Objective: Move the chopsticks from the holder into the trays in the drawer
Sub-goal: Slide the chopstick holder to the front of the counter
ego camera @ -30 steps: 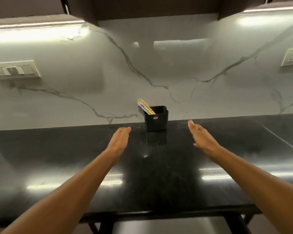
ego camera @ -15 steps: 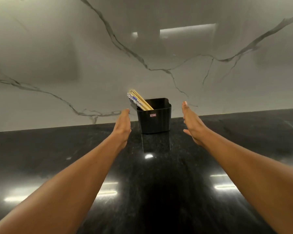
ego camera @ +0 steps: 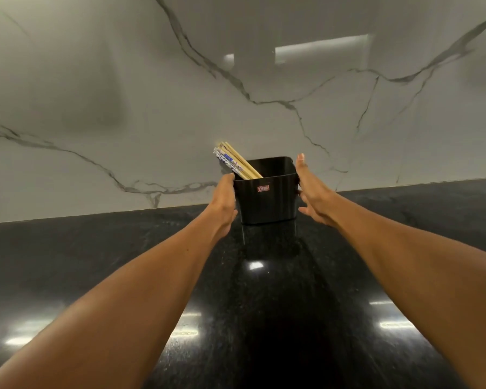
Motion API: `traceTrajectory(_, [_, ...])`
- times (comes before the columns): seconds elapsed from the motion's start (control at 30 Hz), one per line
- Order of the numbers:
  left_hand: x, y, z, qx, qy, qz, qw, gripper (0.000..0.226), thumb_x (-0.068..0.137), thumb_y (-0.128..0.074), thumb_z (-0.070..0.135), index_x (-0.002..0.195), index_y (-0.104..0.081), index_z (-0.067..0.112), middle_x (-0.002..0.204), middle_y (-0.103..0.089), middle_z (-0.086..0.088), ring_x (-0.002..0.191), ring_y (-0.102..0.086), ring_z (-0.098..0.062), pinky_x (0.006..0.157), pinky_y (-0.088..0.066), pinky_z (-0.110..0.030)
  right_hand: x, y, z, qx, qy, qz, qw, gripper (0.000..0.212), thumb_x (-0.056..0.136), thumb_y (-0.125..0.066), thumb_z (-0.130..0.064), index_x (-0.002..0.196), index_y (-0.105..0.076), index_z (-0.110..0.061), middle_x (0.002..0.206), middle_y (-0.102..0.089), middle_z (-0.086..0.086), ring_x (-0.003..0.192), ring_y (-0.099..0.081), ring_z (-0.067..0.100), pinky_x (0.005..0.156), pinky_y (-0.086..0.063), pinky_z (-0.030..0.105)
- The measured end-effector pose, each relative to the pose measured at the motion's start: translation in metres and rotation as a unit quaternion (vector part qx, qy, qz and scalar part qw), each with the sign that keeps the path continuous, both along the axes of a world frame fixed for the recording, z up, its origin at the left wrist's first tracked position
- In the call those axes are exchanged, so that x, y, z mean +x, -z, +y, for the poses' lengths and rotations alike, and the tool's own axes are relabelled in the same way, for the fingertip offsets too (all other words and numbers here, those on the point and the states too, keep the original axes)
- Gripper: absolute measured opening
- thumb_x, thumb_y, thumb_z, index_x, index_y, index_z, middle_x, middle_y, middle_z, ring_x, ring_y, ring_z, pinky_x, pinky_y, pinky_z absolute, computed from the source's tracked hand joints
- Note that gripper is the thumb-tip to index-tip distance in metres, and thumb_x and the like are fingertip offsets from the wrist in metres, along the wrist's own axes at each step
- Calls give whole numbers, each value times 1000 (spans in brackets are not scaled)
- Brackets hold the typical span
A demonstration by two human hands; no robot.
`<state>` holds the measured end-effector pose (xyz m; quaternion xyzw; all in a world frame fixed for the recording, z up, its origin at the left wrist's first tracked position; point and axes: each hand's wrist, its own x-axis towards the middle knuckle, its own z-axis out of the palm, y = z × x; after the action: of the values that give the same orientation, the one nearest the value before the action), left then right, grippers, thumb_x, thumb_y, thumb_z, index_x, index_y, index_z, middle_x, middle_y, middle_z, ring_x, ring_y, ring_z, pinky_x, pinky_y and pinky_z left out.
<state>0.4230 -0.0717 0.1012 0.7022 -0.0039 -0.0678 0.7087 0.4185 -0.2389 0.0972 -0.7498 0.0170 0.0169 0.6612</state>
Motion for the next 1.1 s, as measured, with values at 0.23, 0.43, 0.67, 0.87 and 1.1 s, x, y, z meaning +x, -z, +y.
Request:
traceTrajectory(0.23, [-39, -3, 4, -10, -1, -8, 1000, 37, 100, -18, 32, 120, -49, 29, 128, -52, 7, 132, -36, -16, 112, -22, -40, -23, 6, -5, 26, -18, 7, 999, 81, 85, -14, -74, 151, -3, -30, 161, 1, 3, 148, -4, 25, 117, -11, 54])
traceTrajectory(0.43, [-110, -7, 19, -26, 25, 13, 999, 51, 101, -18, 33, 150, -20, 17, 158, -23, 1, 146, -20, -17, 120, -12, -43, -90, 5, -1, 55, -12, 23, 998, 81, 84, -18, -74, 152, -11, -30, 160, -11, 5, 147, -12, 25, 116, -14, 53])
traceTrajectory(0.67, [-225, -18, 26, -44, 33, 38, 998, 48, 102, -18, 31, 148, -26, 17, 134, -41, 11, 133, -33, -7, 112, -22, -31, -201, -2, 9, 47, 10, 63, 997, 87, 78, -21, -75, 151, -10, -29, 160, -11, 3, 146, -14, 25, 117, -18, 53])
traceTrajectory(0.87, [-325, -36, 30, -30, 31, 33, 999, 38, 103, -16, 23, 88, -49, 37, 65, -64, 29, 59, -58, 22, 54, -44, 0, -295, -11, 19, 57, 21, 86, 994, 66, 91, -20, -66, 148, -19, -33, 155, -26, 1, 143, -24, 24, 116, -23, 51])
traceTrajectory(1.1, [-398, -35, 47, -33, 21, 81, 996, 48, 102, -19, 31, 149, -25, 21, 139, -44, 6, 117, -42, -2, 98, -31, -22, -381, -14, 35, 57, 74, 96, 991, 66, 92, -25, -64, 149, -18, -32, 157, -24, 1, 142, -26, 25, 113, -30, 47])
